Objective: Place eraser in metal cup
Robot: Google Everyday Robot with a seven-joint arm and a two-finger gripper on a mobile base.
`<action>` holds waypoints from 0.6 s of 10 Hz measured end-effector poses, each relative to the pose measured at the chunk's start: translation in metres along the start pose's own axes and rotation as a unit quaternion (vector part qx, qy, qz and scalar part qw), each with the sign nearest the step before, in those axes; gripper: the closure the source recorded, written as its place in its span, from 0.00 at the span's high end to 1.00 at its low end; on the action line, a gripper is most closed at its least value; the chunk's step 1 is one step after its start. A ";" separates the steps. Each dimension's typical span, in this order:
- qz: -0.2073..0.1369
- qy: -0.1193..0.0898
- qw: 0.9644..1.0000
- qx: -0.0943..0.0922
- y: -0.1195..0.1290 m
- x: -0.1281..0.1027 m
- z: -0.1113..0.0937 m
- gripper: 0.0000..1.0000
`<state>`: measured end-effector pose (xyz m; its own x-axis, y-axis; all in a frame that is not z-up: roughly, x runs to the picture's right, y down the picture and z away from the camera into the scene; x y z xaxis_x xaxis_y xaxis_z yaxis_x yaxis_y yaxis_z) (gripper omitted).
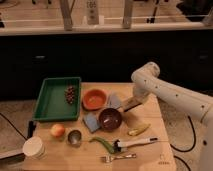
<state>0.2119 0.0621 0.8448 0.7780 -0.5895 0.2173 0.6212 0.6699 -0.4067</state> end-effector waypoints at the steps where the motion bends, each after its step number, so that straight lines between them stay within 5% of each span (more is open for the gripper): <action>1: -0.006 0.004 1.000 0.001 -0.004 -0.005 -0.004 0.02; 6: -0.039 0.021 0.999 0.004 -0.014 -0.022 -0.021 0.10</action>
<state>0.1841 0.0562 0.8276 0.7233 -0.6579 0.2100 0.6799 0.6249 -0.3838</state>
